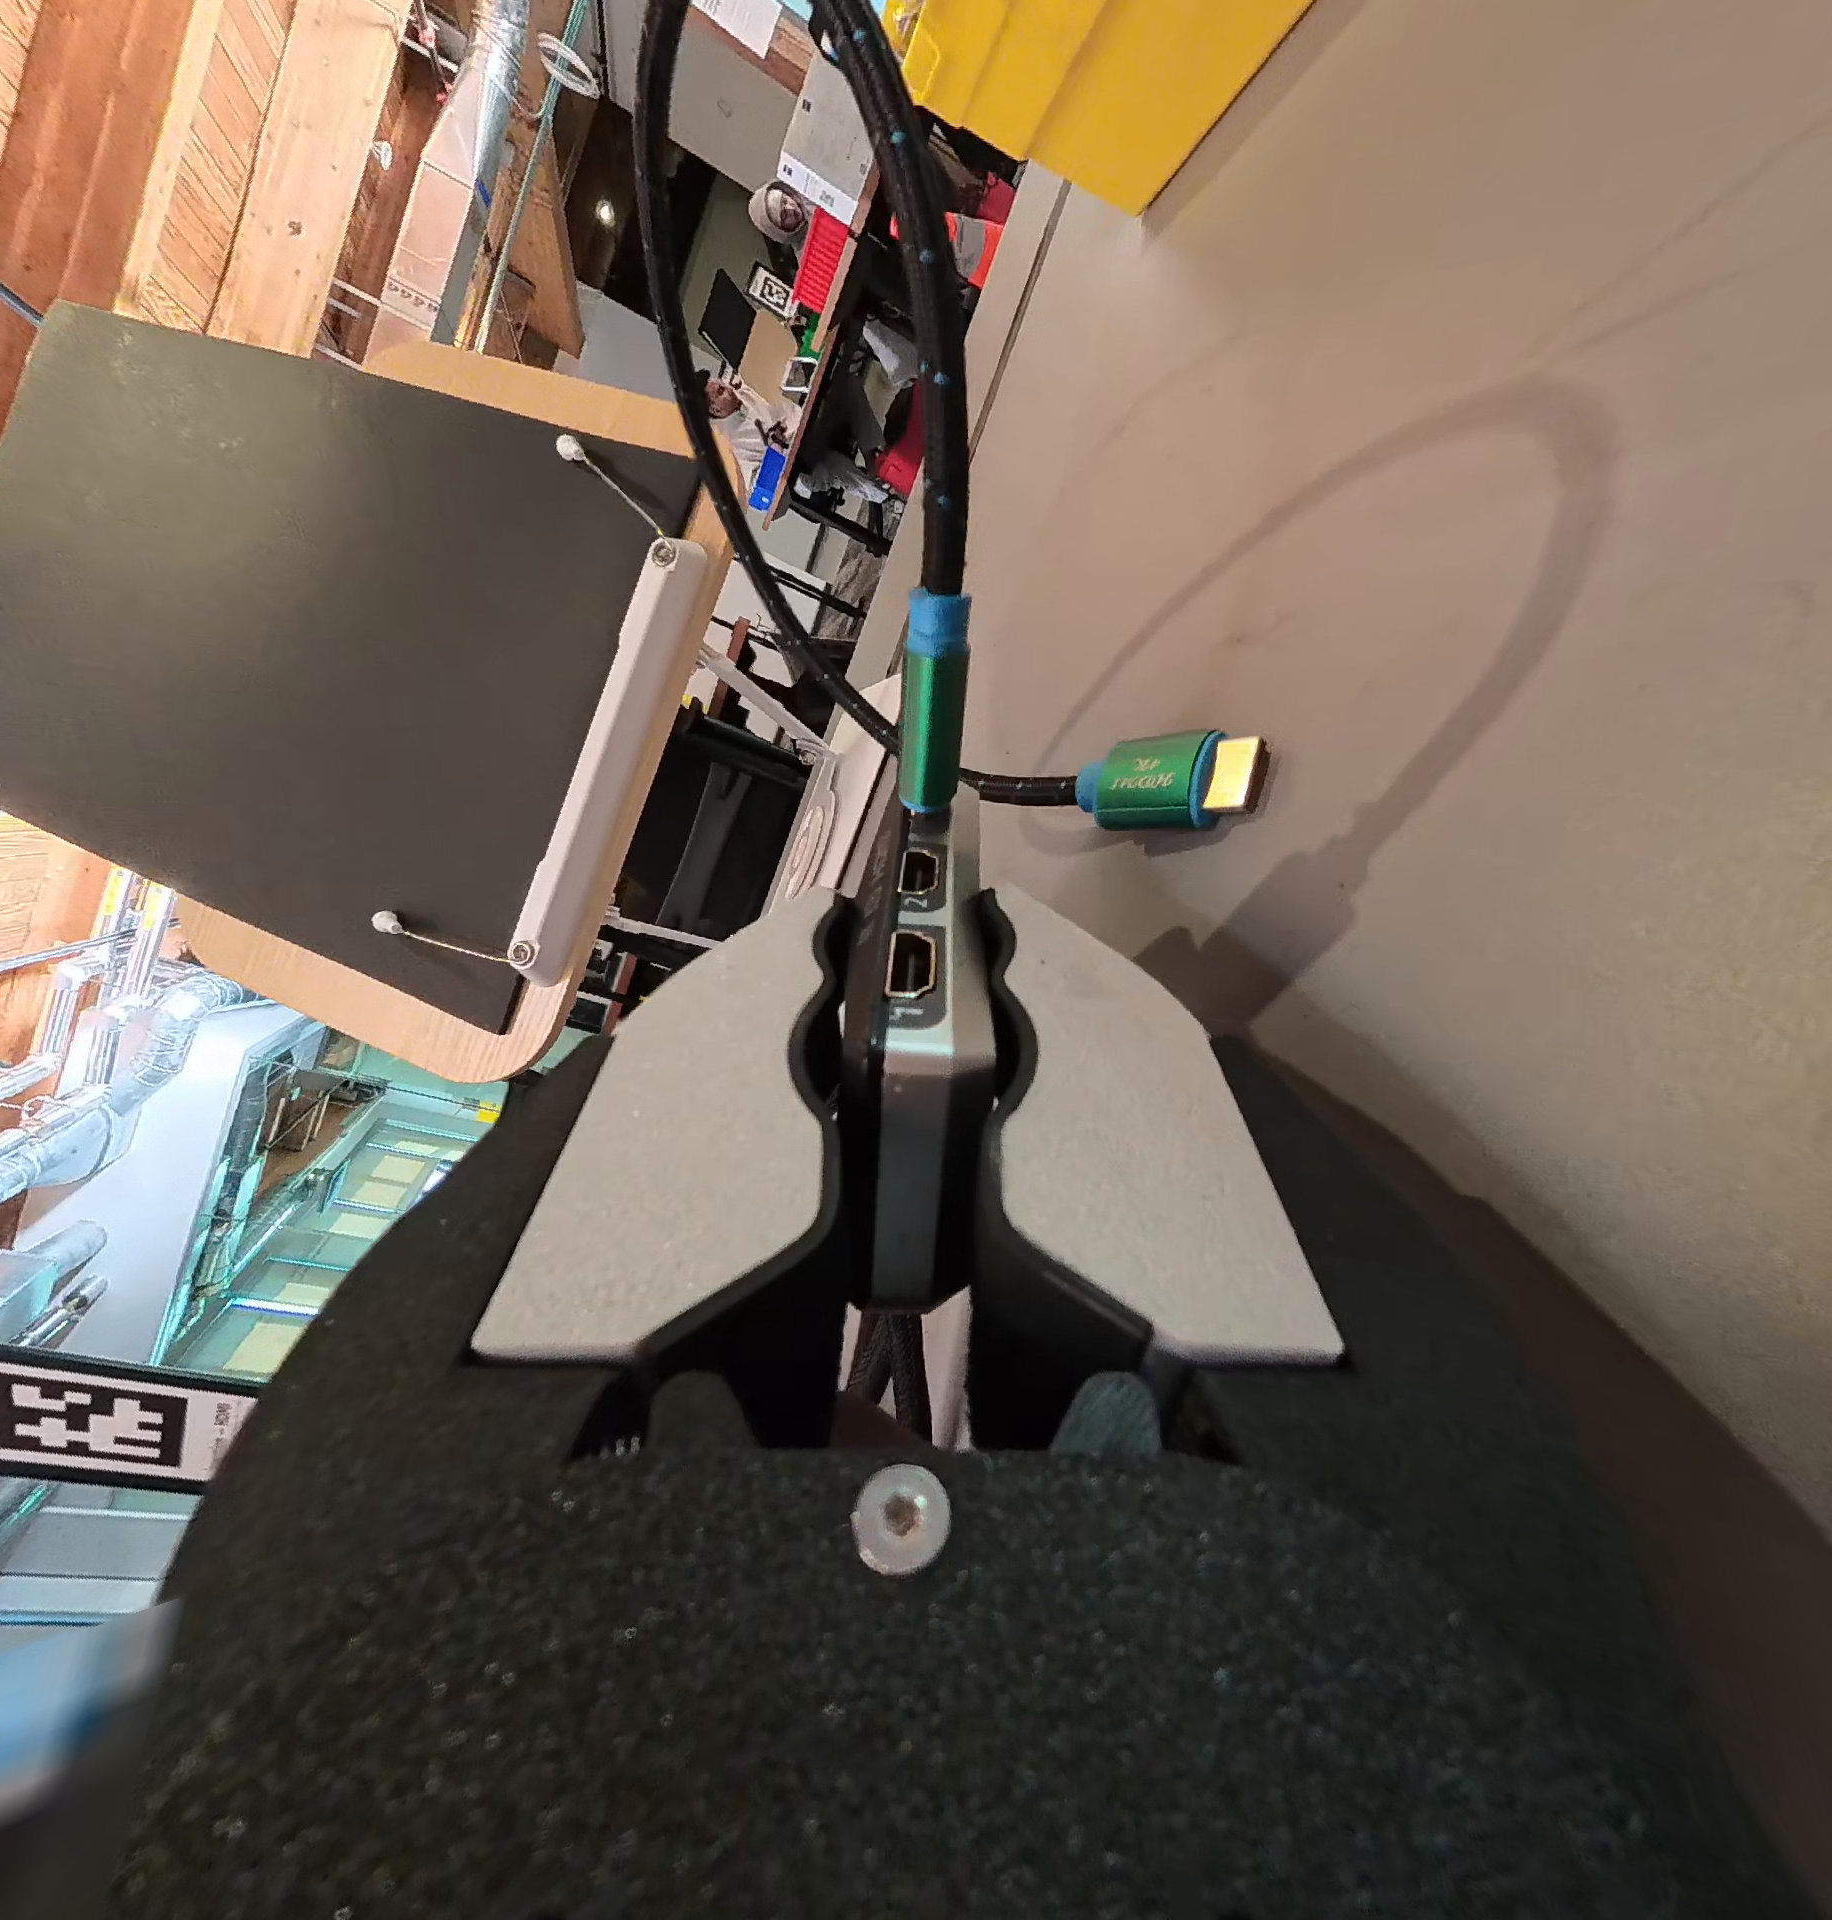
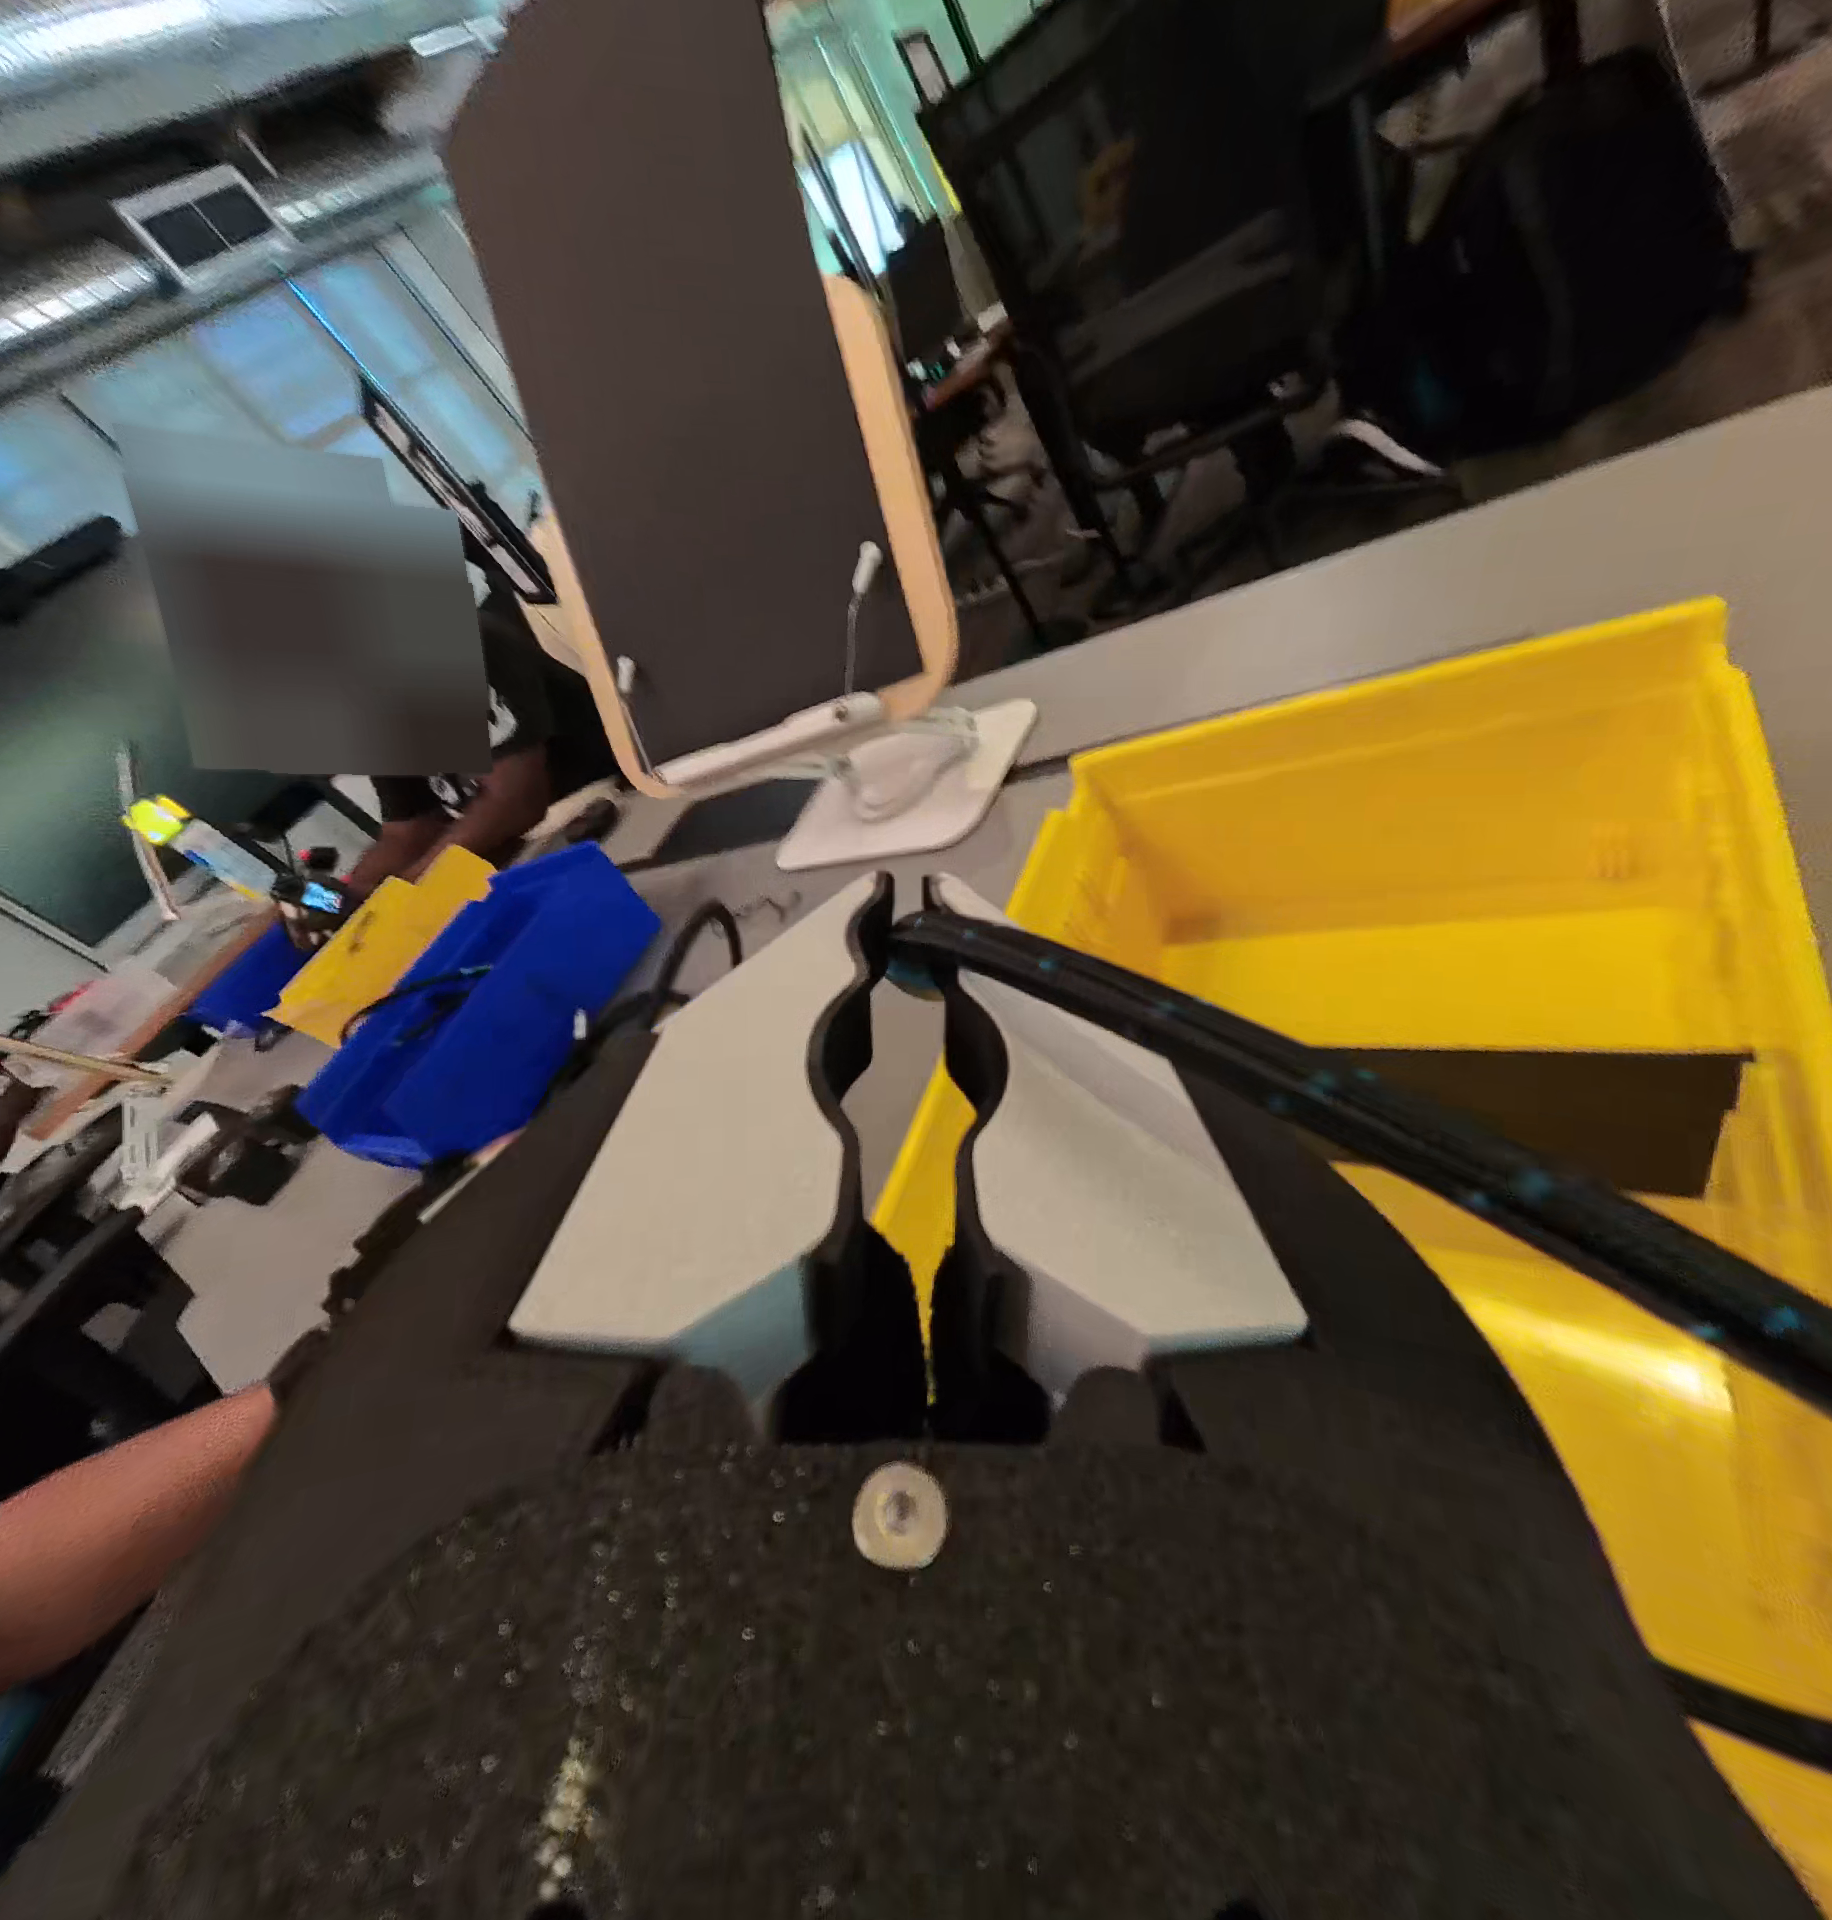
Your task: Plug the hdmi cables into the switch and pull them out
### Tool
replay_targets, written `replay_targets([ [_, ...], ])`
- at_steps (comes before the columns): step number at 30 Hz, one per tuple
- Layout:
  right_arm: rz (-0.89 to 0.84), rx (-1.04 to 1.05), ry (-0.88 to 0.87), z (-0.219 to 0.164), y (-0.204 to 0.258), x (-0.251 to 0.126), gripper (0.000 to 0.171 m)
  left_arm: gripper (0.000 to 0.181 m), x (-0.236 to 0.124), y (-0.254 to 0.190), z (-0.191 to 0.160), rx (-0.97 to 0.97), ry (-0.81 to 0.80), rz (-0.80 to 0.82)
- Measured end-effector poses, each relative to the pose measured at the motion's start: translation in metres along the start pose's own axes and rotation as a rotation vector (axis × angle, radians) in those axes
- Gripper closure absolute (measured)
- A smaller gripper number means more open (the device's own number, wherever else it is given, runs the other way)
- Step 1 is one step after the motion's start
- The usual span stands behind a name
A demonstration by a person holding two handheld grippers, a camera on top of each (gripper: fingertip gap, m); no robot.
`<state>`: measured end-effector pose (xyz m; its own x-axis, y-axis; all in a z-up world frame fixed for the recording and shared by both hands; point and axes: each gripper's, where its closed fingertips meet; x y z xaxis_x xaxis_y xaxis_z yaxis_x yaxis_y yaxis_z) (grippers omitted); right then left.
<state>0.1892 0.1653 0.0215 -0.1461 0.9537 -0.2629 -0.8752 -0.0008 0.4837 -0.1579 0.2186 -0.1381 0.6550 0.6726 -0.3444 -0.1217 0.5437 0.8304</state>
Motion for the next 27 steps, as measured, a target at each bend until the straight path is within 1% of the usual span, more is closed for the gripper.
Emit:
replay_targets([
  [1,0.002,0.003,0.041,-0.008,-0.004,0.003,0.166,0.159,0.000,-0.001,0.000,0.003,0.000,-0.002],
  [3,0.016,0.033,0.180,-0.035,-0.010,0.013,0.165,0.158,0.001,-0.002,0.000,0.008,0.003,-0.005],
  [4,-0.014,0.028,0.215,-0.046,-0.017,0.020,0.165,0.159,0.001,-0.002,0.000,0.009,0.003,-0.005],
  [6,-0.077,-0.007,0.269,-0.065,-0.030,0.031,0.164,0.158,0.001,-0.002,0.000,0.010,0.004,-0.007],
  [9,-0.129,-0.066,0.413,-0.105,-0.036,0.046,0.163,0.158,0.001,-0.002,0.000,0.014,0.005,-0.007],
  [11,-0.200,-0.139,0.506,-0.134,-0.045,0.056,0.163,0.158,0.002,-0.003,0.000,0.019,0.007,-0.007],
  [13,-0.207,-0.198,0.605,-0.161,-0.044,0.061,0.163,0.158,0.001,-0.004,0.000,0.026,0.008,-0.006],
  [15,-0.249,-0.219,0.644,-0.172,-0.049,0.064,0.163,0.159,0.001,-0.004,0.000,0.033,0.011,-0.005],
  [16,-0.266,-0.218,0.647,-0.173,-0.050,0.066,0.160,0.158,0.001,-0.004,0.000,0.035,0.011,-0.004],
  [18,-0.278,-0.185,0.643,-0.170,-0.048,0.067,0.142,0.159,0.001,-0.004,0.000,0.035,0.011,-0.004],
  [20,-0.280,-0.157,0.570,-0.155,-0.044,0.066,0.140,0.158,0.001,-0.004,0.000,0.033,0.011,-0.006],
  [22,-0.290,-0.168,0.498,-0.136,-0.041,0.059,0.137,0.158,0.002,-0.004,0.000,0.033,0.013,-0.006],
  [24,-0.322,-0.224,0.436,-0.114,-0.045,0.048,0.130,0.158,0.002,-0.005,0.000,0.034,0.013,-0.007],
  [26,-0.399,-0.276,0.331,-0.079,-0.061,0.038,0.128,0.158,0.002,-0.005,0.000,0.037,0.016,-0.008],
  [27,-0.415,-0.322,0.290,-0.062,-0.067,0.036,0.124,0.158,0.002,-0.006,0.000,0.040,0.017,-0.009],
])
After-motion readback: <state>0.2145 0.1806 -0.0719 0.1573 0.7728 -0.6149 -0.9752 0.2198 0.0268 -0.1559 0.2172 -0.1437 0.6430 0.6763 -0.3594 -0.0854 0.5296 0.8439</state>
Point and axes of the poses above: each gripper's, where its closed fingertips meet, x out along the fingers, z out of its top, y = z × x across the jaws, and after that the axes turned 15 degrees about -z, right-handed
